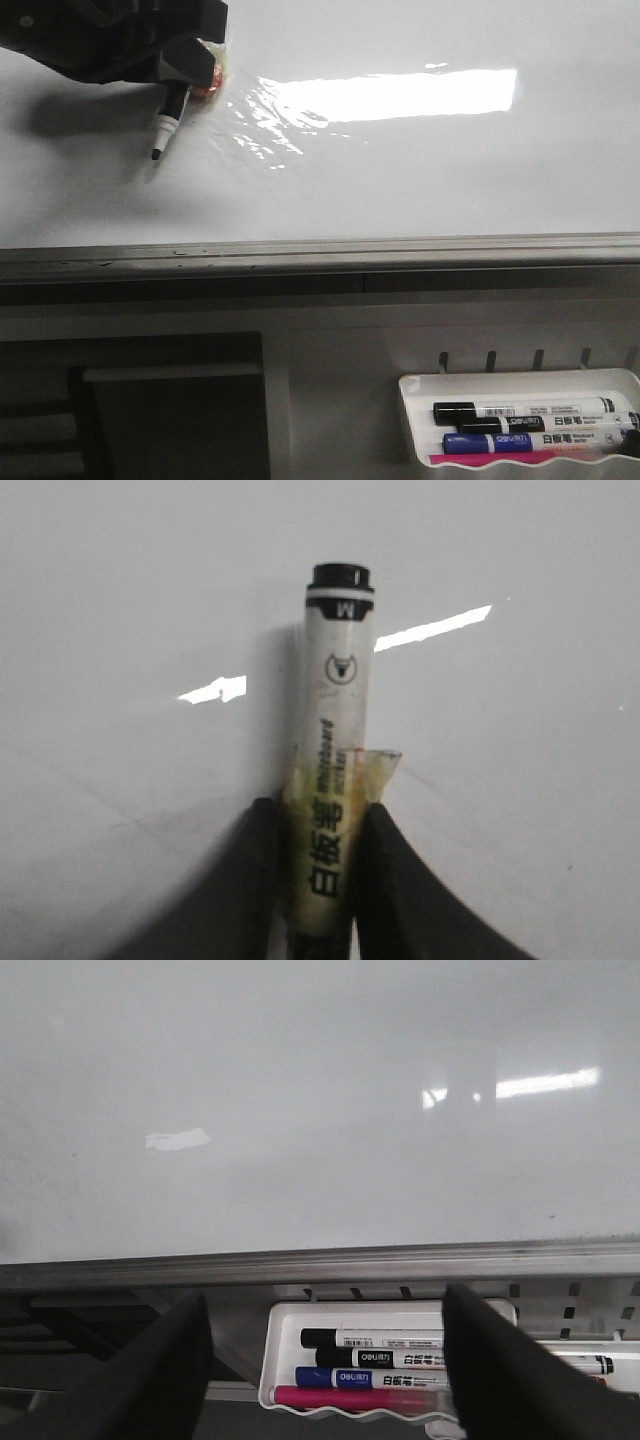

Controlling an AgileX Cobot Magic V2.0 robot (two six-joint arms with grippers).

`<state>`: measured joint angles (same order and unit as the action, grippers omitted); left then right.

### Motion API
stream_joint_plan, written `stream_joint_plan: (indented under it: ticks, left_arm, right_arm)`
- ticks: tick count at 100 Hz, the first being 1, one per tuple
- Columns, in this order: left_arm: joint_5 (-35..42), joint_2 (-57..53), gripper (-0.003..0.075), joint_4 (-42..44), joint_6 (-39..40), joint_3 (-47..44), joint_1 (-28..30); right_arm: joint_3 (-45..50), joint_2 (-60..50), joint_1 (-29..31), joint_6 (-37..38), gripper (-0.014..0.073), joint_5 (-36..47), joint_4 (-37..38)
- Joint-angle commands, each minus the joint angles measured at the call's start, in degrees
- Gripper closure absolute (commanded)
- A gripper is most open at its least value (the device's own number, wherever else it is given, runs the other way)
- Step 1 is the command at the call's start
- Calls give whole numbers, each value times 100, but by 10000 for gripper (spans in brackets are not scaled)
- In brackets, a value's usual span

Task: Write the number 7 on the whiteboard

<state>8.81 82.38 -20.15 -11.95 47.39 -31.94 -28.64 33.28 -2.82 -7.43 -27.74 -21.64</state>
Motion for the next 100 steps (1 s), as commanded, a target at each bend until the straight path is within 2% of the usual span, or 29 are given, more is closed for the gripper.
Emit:
stream_joint_plan:
  ticks: [1,25,39,55,77,89,100]
  left_arm:
    - [-160,-96,741,142,15,108,31]
    - [-513,-718,741,439,15,108,31]
    - [-939,-1284,741,872,15,108,31]
    - [-1575,-1804,741,1500,15,108,-157]
    - [-2043,-2019,741,2129,-361,108,-1158]
    - [-2091,-1951,741,2307,-478,108,-1679]
    - [-2091,-1850,741,2496,-478,108,-2019]
  right_arm:
    - [-200,38,31,-61,158,417,-82]
    - [-200,38,31,-115,158,333,-93]
    - [-200,173,21,-351,158,150,-418]
    - [-484,561,21,-1654,158,-480,-1630]
    - [-1391,1469,21,-3400,158,-1893,-3581]
    - [-1916,2074,21,-3827,158,-2684,-4262]
    - [-2394,2593,21,-3837,158,-3138,-4490]
